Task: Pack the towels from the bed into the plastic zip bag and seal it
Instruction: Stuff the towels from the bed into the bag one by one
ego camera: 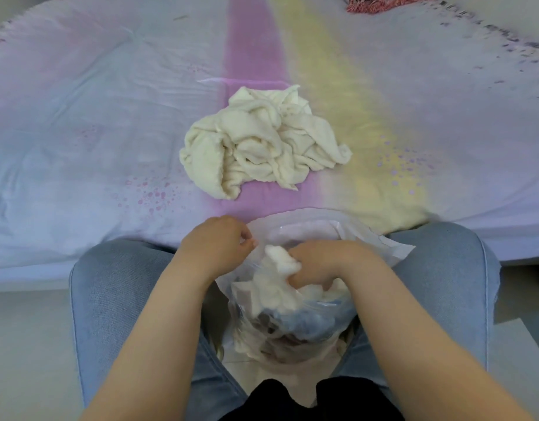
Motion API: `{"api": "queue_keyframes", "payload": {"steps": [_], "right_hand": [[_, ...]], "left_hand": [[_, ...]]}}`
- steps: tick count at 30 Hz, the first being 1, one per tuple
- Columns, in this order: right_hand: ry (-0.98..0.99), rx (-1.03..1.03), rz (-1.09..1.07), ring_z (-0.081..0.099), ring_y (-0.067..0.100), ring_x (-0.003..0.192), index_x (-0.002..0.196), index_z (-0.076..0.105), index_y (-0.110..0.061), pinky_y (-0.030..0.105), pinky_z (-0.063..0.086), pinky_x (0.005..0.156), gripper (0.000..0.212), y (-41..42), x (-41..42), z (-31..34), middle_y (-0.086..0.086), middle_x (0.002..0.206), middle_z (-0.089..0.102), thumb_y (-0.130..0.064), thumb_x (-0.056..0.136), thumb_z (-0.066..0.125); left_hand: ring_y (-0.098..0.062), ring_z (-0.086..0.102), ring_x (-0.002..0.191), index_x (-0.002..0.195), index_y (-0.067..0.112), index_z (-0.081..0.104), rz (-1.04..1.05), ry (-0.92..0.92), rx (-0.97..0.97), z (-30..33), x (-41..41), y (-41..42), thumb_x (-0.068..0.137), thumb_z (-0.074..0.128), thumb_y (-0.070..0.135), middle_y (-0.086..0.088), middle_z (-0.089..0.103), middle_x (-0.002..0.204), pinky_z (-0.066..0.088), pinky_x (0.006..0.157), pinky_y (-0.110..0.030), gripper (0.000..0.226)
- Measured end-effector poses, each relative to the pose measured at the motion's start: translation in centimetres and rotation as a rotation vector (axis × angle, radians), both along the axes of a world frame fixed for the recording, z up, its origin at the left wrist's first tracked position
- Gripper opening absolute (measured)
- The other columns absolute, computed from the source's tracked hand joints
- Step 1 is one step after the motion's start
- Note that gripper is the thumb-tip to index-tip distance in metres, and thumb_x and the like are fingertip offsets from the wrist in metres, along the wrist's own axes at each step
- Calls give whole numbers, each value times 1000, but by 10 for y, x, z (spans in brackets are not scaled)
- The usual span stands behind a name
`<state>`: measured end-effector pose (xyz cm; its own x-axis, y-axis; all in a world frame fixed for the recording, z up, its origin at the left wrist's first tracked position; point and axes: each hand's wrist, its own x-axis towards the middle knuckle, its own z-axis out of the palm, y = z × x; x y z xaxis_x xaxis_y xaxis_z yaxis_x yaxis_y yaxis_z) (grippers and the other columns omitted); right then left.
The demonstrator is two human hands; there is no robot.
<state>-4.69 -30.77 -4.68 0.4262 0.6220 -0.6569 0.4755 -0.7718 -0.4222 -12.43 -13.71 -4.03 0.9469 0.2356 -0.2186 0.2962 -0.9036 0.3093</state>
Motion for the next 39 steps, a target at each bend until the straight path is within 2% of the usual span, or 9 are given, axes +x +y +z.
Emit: {"api": "queue_keyframes", "payload": {"steps": [4, 11, 16, 20, 22, 24, 27, 31, 39], "right_hand": [[20, 40, 194, 53, 12, 74, 87, 52, -23, 25, 43, 65, 9, 17, -9, -12, -7, 85, 56, -30, 89, 58], [-90, -42, 140, 56, 27, 112, 121, 59, -8, 31, 40, 84, 34, 27, -12, -43, 11, 124, 61, -25, 93, 52], [-53, 196, 5, 51, 11, 92, 124, 58, -19, 25, 42, 83, 43, 10, 6, 1, -2, 109, 61, -41, 87, 60], [-243, 652, -481, 56, 8, 59, 78, 69, -11, 30, 47, 68, 28, 10, 50, 44, -3, 72, 65, -37, 87, 63], [-412, 865, -656, 66, 9, 76, 93, 71, -23, 37, 55, 81, 9, 19, 89, 46, -7, 105, 67, -26, 88, 63], [-420, 840, -664, 63, 26, 107, 132, 52, -30, 42, 53, 90, 48, 25, 125, 41, 5, 150, 35, -20, 86, 63], [-201, 693, -597, 63, 23, 80, 148, 23, -31, 34, 55, 63, 79, 30, 144, 26, 9, 127, 51, -23, 84, 68], [-235, 725, -618, 49, 12, 64, 91, 61, -15, 24, 39, 56, 19, 26, 131, 11, 0, 74, 54, -29, 82, 71], [-292, 1262, -1148, 51, 11, 68, 69, 57, -21, 33, 43, 65, 24, -14, 101, 20, 0, 77, 55, -40, 76, 70]], "left_hand": [[-8, 58, 102, 115, 27, 67, 2, -68, -112, 0, -1, -1, 93, 49, 8, 8, 64, 122, 44, 83, -17, 34], [6, 45, 48, 102, 29, 73, 114, -241, -303, -2, -5, -2, 88, 48, 2, 9, 66, 101, 33, 47, -7, 40], [3, 46, 58, 101, 31, 73, 137, -240, -280, -3, -5, 7, 88, 50, 6, 17, 56, 81, 32, 55, -12, 36], [-2, 54, 73, 98, 31, 74, 125, -266, -278, -7, -3, 8, 90, 51, 7, 12, 69, 99, 44, 69, -18, 34], [-2, 54, 81, 97, 31, 74, 108, -268, -279, -7, -4, 6, 91, 52, 8, 13, 69, 105, 45, 75, -19, 32], [-4, 55, 82, 94, 30, 74, 95, -256, -265, -6, -5, 6, 91, 51, 9, 14, 68, 101, 46, 77, -21, 31], [-5, 55, 70, 79, 30, 72, 92, -210, -210, -2, -5, 10, 89, 50, 6, 16, 64, 82, 47, 69, -23, 35], [-5, 52, 63, 75, 30, 72, 106, -190, -185, -3, -4, 17, 90, 50, 5, 17, 57, 70, 42, 60, -18, 36], [-15, 59, 101, 106, 29, 68, 54, -259, -228, -17, 4, 13, 95, 48, 7, 6, 65, 112, 49, 86, -33, 31]]}}
